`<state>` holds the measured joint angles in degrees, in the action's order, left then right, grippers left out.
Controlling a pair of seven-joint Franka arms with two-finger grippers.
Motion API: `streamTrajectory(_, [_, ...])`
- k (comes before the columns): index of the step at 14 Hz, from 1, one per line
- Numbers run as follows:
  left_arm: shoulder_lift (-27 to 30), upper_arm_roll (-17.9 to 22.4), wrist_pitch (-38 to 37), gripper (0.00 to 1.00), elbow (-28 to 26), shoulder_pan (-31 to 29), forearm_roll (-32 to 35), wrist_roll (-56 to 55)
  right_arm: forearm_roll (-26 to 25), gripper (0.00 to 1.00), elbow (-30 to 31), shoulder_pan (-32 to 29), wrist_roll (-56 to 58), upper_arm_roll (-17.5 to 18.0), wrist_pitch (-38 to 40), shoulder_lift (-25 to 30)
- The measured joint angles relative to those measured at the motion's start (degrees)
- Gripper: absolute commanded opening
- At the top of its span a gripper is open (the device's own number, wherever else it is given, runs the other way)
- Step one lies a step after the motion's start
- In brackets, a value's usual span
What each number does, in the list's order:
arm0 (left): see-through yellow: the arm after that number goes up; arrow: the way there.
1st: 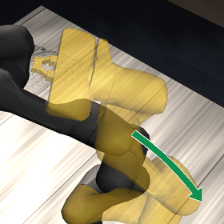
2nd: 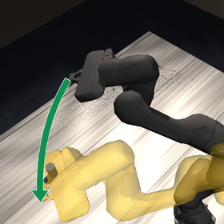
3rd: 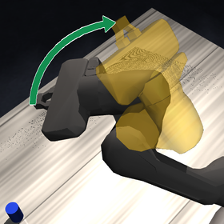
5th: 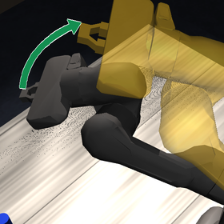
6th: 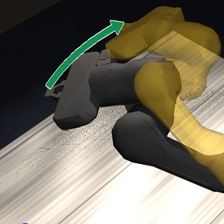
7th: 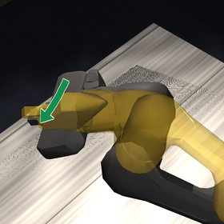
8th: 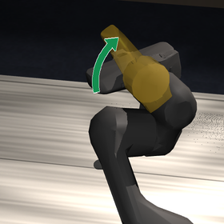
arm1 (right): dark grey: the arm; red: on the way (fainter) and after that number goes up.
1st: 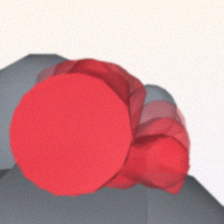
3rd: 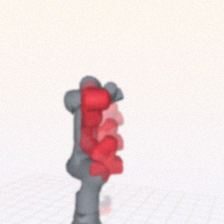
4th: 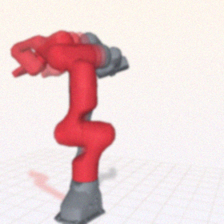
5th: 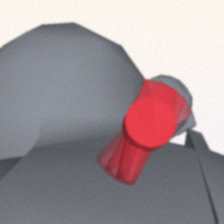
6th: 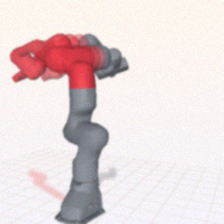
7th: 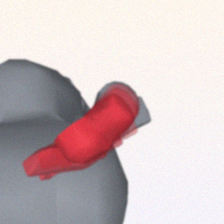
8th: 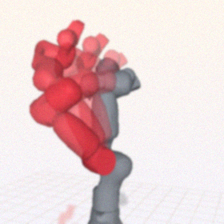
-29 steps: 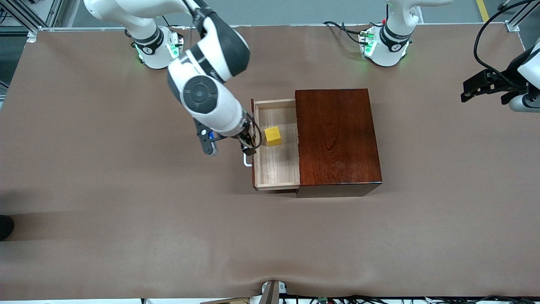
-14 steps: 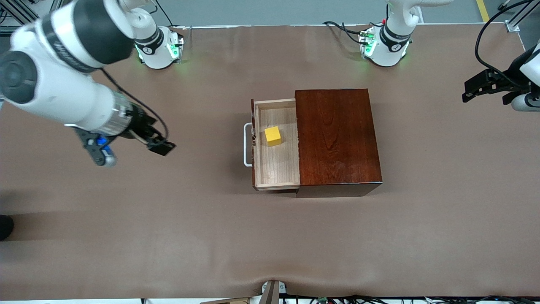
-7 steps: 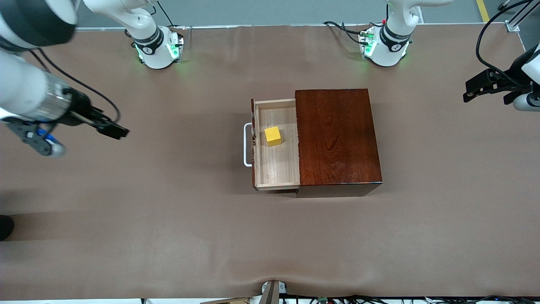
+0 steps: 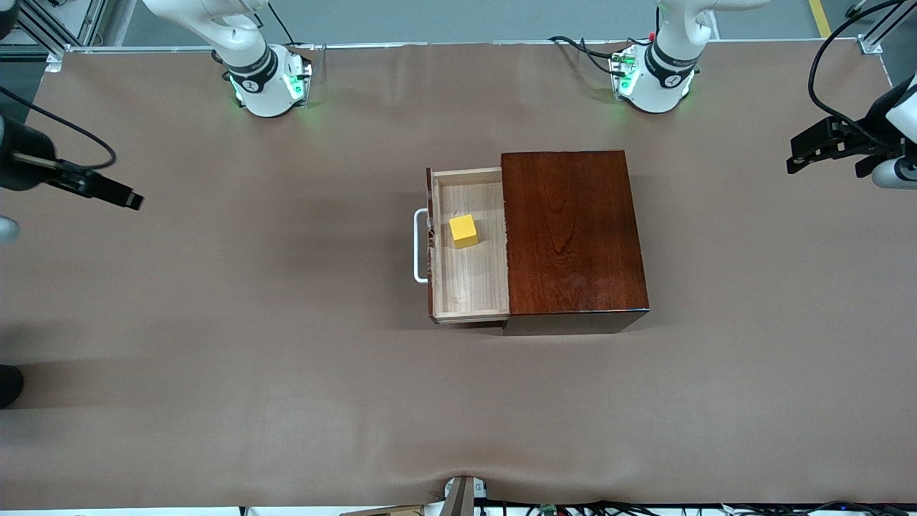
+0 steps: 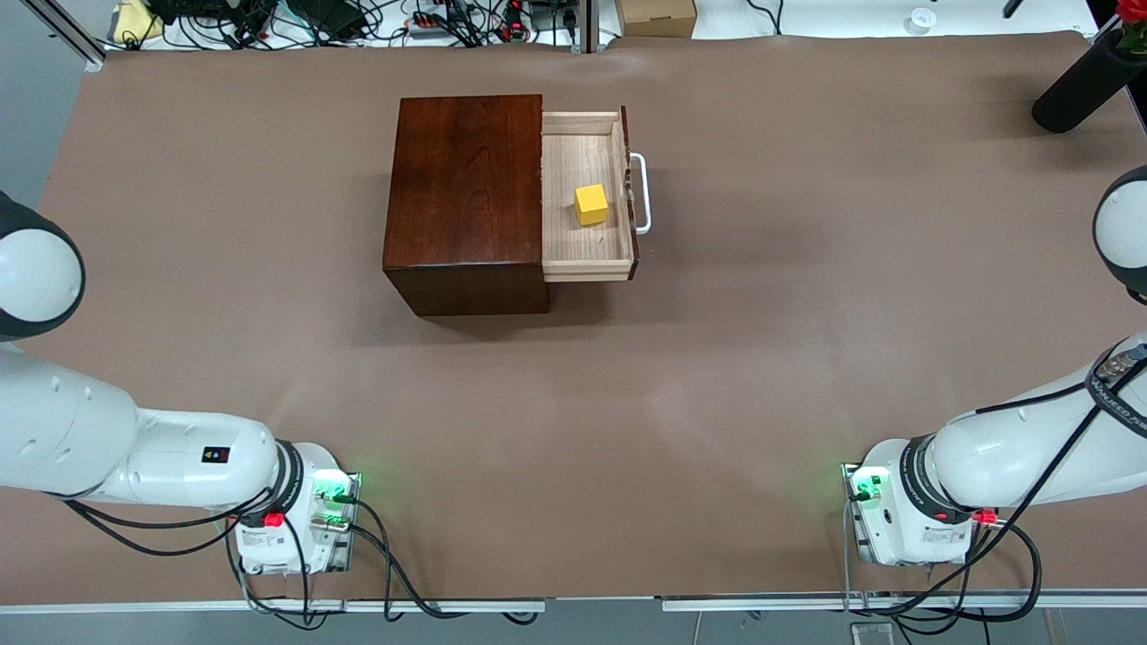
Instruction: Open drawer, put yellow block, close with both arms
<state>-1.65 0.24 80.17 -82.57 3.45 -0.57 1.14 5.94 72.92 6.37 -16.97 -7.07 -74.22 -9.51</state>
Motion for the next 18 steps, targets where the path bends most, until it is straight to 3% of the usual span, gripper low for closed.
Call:
streamTrajectory(5, [0.00, 0.00, 0.00, 1.00, 0.00, 0.00, 0.00, 0.00, -1.90, 1.00, 3.55, -4.18, 9.22, -0.04, -1.07, 3.46])
streamTrajectory(10, [0.00, 0.00, 0.00, 1.00, 0.00, 0.00, 0.00, 0.00, -3.86, 1.00, 15.44, -4.30, 9.63, 0.15, -8.32, 10.73])
streamTrajectory(12, [0.00, -0.01, 0.00, 1.00, 0.00, 0.00, 0.00, 0.00, -4.07, 1.00, 17.51, -4.44, 9.96, 0.12, -9.22, 12.33])
streamTrajectory(18, [0.15, 0.68, 0.04, 1.00, 0.24, -0.94, 1.33, 1.98, -5.46, 1.00, 12.36, -4.47, 11.61, 0.65, -7.37, 12.68])
